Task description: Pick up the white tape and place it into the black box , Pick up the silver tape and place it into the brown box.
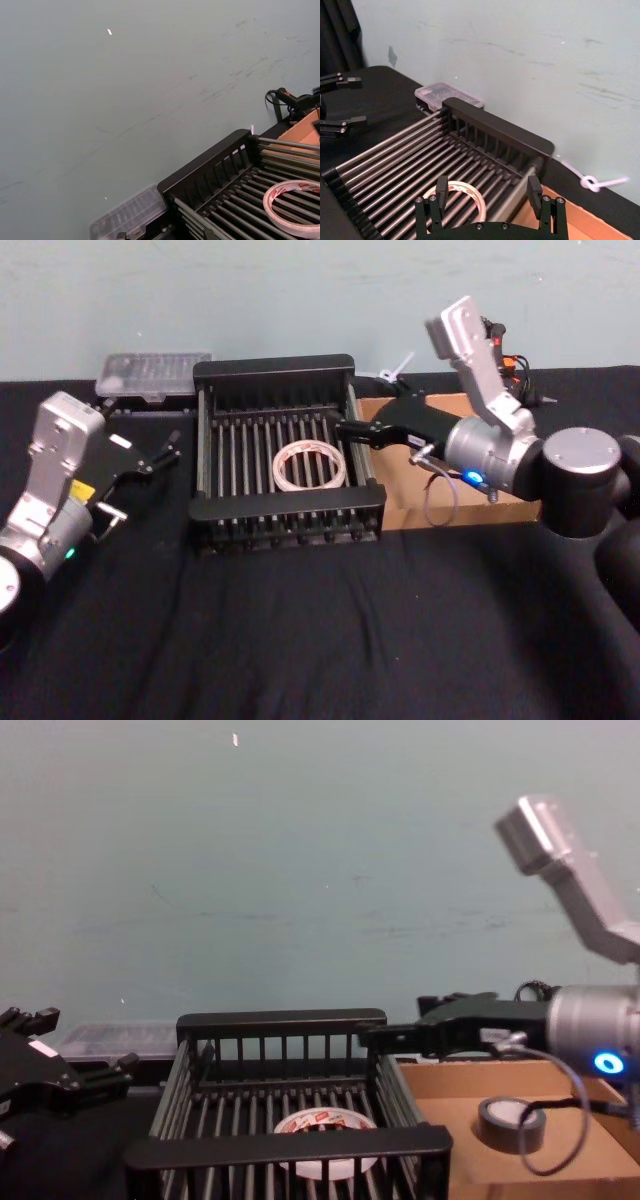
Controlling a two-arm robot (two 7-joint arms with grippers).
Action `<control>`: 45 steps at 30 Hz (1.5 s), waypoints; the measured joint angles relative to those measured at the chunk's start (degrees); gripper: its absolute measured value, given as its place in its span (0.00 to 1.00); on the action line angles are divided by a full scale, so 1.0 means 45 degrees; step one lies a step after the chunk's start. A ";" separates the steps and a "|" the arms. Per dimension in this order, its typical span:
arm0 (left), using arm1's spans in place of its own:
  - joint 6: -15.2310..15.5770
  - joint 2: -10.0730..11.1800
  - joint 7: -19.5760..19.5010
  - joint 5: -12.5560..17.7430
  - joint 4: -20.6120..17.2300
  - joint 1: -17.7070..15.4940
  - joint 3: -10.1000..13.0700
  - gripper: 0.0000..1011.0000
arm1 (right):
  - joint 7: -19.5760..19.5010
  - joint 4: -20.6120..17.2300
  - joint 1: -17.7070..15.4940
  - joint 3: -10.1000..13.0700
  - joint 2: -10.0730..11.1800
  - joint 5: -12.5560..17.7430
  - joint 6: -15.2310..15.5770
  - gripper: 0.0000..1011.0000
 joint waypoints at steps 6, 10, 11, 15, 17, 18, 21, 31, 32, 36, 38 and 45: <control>0.0000 0.0000 0.0000 0.0000 0.0001 0.0000 0.0000 0.99 | -0.0233 -0.0973 -0.0678 0.0508 0.0533 0.0265 0.0066 0.99; 0.0000 0.0000 0.0000 0.0000 0.0001 0.0000 0.0000 0.99 | -0.0660 -0.1442 -0.1152 0.0959 0.0794 0.0409 -0.0007 0.99; 0.0000 0.0000 0.0000 0.0001 0.0001 0.0000 0.0000 0.99 | -0.0745 -0.1494 -0.1221 0.1042 0.0822 0.0426 -0.0033 0.99; 0.0000 0.0000 0.0000 0.0000 0.0001 0.0000 0.0000 0.99 | -0.1204 -0.1714 -0.1624 0.1497 0.0960 0.0496 -0.0158 0.99; 0.0000 0.0000 0.0000 0.0000 0.0000 0.0000 0.0000 0.99 | -0.1437 -0.1785 -0.1840 0.1743 0.1028 0.0515 -0.0211 0.99; 0.0000 0.0000 0.0000 0.0000 0.0000 0.0000 0.0000 0.99 | -0.1491 -0.1794 -0.1891 0.1802 0.1046 0.0516 -0.0225 0.99; 0.0000 0.0000 0.0000 0.0000 0.0000 0.0000 0.0000 0.99 | -0.1773 -0.1802 -0.2115 0.2078 0.1095 0.0505 -0.0315 0.99; 0.0000 0.0000 0.0001 0.0000 0.0000 0.0000 0.0000 0.99 | -0.2753 -0.1280 -0.2415 0.2445 0.0897 -0.0388 -0.1009 0.99; 0.0000 0.0000 0.0000 0.0000 0.0000 0.0000 0.0000 0.99 | -0.2854 -0.1209 -0.2418 0.2448 0.0863 -0.0501 -0.1118 0.99; 0.0000 0.0000 0.0000 0.0000 0.0001 0.0001 0.0000 0.99 | -0.3405 -0.0827 -0.2426 0.2449 0.0671 -0.1160 -0.1716 0.99; 0.0000 0.0000 0.0000 0.0000 0.0000 0.0000 0.0000 0.99 | -0.3614 -0.0603 -0.2392 0.2450 0.0574 -0.1420 -0.1932 0.99; 0.0000 0.0000 0.0000 0.0000 0.0001 0.0000 0.0000 0.99 | -0.4054 0.0018 -0.2224 0.2418 0.0340 -0.2209 -0.2526 0.99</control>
